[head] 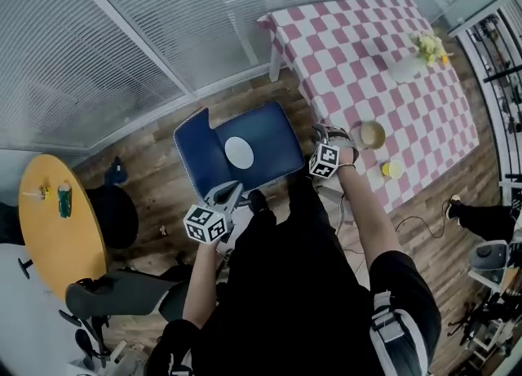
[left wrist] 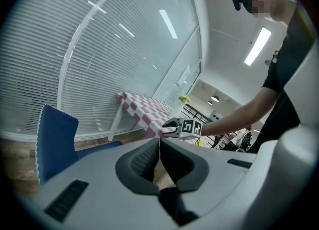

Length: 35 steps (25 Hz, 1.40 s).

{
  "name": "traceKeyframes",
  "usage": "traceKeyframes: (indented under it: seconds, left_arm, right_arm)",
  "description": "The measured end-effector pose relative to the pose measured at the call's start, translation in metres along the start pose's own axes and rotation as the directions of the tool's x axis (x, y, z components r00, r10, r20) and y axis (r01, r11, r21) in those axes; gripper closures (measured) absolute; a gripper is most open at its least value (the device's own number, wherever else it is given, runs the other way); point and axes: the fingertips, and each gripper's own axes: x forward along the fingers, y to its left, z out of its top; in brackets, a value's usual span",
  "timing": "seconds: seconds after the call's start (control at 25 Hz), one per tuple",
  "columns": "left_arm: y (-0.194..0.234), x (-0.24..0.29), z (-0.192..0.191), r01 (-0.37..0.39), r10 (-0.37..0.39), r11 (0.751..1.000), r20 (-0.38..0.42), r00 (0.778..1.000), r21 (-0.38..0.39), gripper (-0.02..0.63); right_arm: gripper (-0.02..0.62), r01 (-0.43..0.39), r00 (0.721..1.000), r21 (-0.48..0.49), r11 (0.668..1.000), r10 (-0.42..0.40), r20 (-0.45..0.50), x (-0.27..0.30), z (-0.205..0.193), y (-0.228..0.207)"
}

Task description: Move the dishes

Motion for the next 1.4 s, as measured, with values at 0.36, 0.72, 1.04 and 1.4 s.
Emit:
traceKeyframes:
  seconds: [0.36, 0.72, 1.04, 1.4]
  left_arm:
    - [0.007, -0.019, -0.017, -0.112, 0.115, 0.991, 0.037, 0.993, -0.076, 0.581]
    - [0.011, -0.022, -0.034, -0.18, 0.187, 0.976, 0.05, 0.981, -0.122, 0.581]
    - [0.018, -0.023, -0.049, -0.228, 0.242, 0.958, 0.063, 0.968, -0.177, 0.581]
    - [0.043, -0.013, -0.063, -0.263, 0.278, 0.941, 0.041, 0.96, -0.215, 0.581]
  right_arm:
    - [0.414, -0.093, 0.991, -0.086, 0.992, 0.101, 0.093, 0.031, 0.053, 0.034]
    - [0.422, -0.197, 0.965, -0.122, 0.973, 0.214, 0.149, 0.059, 0.084, 0.082]
    - [0.423, -0.296, 0.933, -0.075, 0.952, 0.305, 0.192, 0.075, 0.106, 0.118]
    - [0.453, -0.476, 0.854, 0.093, 0.875, 0.434, 0.287, 0.097, 0.129, 0.148]
